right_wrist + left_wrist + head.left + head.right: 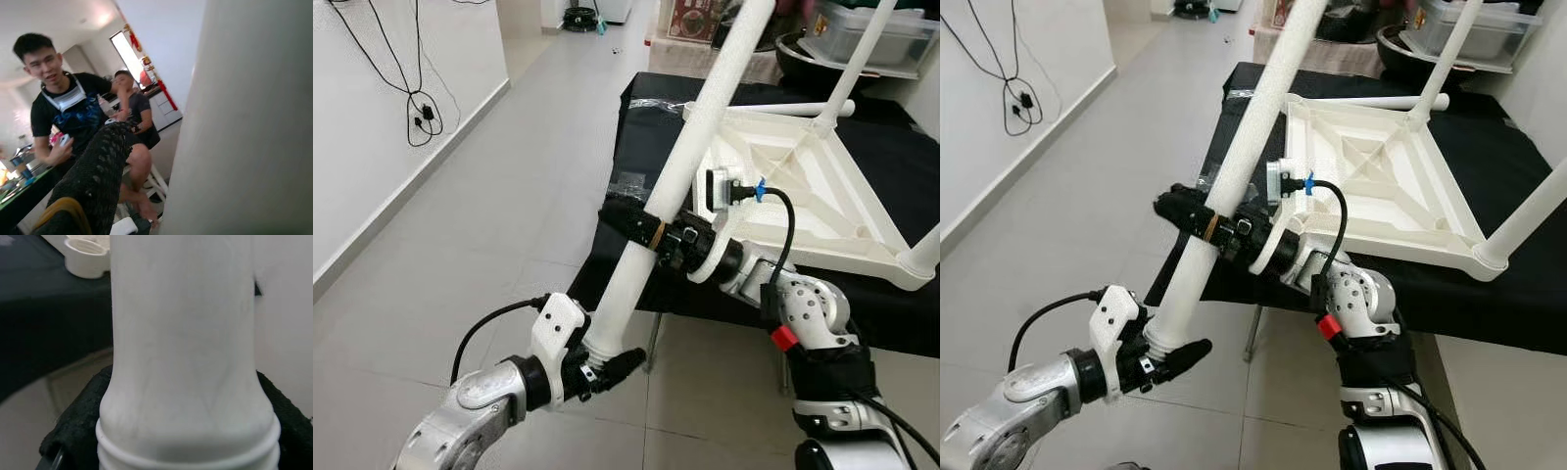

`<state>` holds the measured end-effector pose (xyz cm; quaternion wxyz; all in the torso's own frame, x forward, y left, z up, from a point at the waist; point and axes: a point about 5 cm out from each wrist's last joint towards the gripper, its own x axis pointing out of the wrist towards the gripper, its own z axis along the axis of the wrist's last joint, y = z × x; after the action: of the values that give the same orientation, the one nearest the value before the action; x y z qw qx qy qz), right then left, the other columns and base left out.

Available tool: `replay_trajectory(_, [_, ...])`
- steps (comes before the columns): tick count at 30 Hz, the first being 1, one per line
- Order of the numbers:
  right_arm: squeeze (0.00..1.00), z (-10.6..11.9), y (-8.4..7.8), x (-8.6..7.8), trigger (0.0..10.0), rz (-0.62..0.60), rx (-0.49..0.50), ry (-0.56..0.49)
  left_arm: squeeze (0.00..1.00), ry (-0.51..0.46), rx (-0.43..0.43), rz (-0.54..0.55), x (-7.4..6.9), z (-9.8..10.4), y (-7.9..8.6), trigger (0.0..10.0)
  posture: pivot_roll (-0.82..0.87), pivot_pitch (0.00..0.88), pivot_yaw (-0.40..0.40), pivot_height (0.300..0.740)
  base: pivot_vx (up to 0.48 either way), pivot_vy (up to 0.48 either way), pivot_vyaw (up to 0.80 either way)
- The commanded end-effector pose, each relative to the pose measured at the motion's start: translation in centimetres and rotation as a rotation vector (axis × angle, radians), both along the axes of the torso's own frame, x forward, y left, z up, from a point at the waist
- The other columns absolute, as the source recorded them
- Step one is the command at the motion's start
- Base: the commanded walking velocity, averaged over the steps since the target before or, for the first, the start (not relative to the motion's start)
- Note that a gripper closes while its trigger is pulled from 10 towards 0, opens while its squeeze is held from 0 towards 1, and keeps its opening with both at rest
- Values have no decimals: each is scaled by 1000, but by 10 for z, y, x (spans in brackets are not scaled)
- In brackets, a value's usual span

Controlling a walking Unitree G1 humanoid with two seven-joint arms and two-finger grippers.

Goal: Building children table

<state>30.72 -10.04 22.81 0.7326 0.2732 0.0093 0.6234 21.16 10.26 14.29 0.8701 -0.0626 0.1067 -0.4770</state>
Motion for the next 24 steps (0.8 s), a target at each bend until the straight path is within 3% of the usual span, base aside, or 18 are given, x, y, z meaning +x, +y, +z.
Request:
replay_trajectory(1, [0, -4, 2, -4, 10000, 54, -11, 0, 0, 58, -34, -38, -8, 1, -1, 10000, 133, 51, -71, 740, 0, 0, 0])
replay_trajectory(9, [0, -7, -1, -12, 10000, 169, -33, -3, 0, 140, -45, -111, -27, -1, -1, 10000, 132, 52, -74, 740, 0, 0, 0])
replay_trajectory(16, [0, -10, -1, -18, 10000, 263, -57, 14, 0, 158, -1, -133, -33, -3, 1, 10000, 129, 55, -74, 740, 0, 0, 0])
replay_trajectory(24, [0, -11, 1, -21, 10000, 288, -57, 21, 0, 153, 9, -125, -28, -4, 1, 10000, 121, 60, -75, 740, 0, 0, 0])
